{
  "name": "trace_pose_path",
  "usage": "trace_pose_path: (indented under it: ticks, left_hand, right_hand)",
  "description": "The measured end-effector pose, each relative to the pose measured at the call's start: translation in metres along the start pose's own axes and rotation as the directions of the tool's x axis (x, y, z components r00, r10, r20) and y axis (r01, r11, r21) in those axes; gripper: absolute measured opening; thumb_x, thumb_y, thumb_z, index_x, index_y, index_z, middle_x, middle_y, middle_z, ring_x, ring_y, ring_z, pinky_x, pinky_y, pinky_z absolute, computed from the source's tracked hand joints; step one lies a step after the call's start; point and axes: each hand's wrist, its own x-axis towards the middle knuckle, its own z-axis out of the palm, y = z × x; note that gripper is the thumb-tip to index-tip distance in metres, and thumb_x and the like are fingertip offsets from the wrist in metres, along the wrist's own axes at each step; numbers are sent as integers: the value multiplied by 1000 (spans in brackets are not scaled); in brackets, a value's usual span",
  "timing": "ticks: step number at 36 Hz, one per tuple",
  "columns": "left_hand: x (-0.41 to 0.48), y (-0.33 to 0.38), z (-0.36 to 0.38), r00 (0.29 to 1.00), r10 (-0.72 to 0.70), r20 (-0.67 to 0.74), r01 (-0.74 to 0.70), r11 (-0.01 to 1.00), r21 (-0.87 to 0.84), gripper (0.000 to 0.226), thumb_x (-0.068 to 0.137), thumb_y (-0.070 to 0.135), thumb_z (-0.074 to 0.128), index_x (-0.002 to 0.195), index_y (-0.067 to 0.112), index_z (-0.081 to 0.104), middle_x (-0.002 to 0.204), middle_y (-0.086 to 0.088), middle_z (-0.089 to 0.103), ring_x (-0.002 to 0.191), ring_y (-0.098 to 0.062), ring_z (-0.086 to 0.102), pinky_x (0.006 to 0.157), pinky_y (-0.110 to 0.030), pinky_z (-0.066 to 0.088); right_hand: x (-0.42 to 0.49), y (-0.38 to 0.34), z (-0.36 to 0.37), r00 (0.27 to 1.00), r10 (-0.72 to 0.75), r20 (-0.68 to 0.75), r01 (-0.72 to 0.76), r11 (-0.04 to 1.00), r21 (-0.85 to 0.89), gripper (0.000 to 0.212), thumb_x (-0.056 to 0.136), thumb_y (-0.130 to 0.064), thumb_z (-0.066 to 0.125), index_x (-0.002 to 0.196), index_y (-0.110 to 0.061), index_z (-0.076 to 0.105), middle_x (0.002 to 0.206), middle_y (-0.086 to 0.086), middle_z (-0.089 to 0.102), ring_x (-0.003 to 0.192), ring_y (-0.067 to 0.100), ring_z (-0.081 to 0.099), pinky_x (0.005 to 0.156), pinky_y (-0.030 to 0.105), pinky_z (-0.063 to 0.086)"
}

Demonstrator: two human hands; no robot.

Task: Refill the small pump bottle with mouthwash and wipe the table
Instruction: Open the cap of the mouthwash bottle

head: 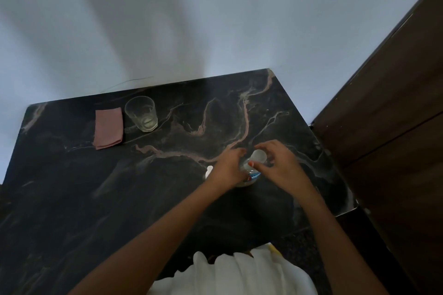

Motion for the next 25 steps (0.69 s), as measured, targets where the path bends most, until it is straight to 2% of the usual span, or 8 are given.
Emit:
trace_pose_path:
  ticks: [6, 10, 14, 20, 25]
  left_hand:
    - [10, 1, 12, 999, -34, -20, 35, 996, 77, 35, 75, 10, 68, 109, 6, 58, 110, -11, 63, 103, -24, 58, 90, -35, 47]
    - [14, -1, 15, 998, -21, -62, 26, 997, 76, 26, 80, 12, 65, 105, 7, 60, 104, -11, 65, 98, -21, 60, 83, -30, 46]
    - [15, -4, 16, 997, -18, -72, 24, 997, 78, 19, 80, 13, 65, 98, 6, 62, 98, -11, 66, 93, -20, 61, 80, -27, 46]
    - [17, -6, 16, 998, -23, -56, 27, 998, 64, 21, 77, 11, 68, 97, 5, 63, 99, -11, 67, 93, -20, 62, 86, -34, 50]
    - [18, -7, 16, 998, -26, -60, 29, 998, 63, 30, 76, 12, 69, 104, 6, 62, 104, -10, 67, 97, -20, 62, 86, -28, 47]
  right_hand:
    - [0, -7, 6, 998, 43, -43, -48, 991, -125, 38, 77, -28, 70, 110, -11, 58, 112, 5, 55, 101, 19, 52, 81, 31, 45]
    - [2, -9, 10, 995, 79, -62, -89, 976, -197, 39, 79, -30, 67, 111, -10, 57, 114, 7, 54, 101, 19, 52, 80, 29, 41]
    - [5, -11, 12, 996, 83, -41, -91, 966, -243, 40, 80, -23, 67, 114, -6, 56, 117, 11, 53, 105, 22, 51, 84, 30, 42]
    - [7, -12, 9, 998, 48, 31, -38, 961, -275, 46, 82, -13, 65, 125, -5, 51, 125, 11, 51, 114, 24, 47, 93, 28, 38]
    - [6, -15, 2, 995, -27, 100, 50, 971, -234, 36, 79, 4, 60, 114, -3, 60, 120, 14, 55, 110, 27, 50, 92, 31, 42]
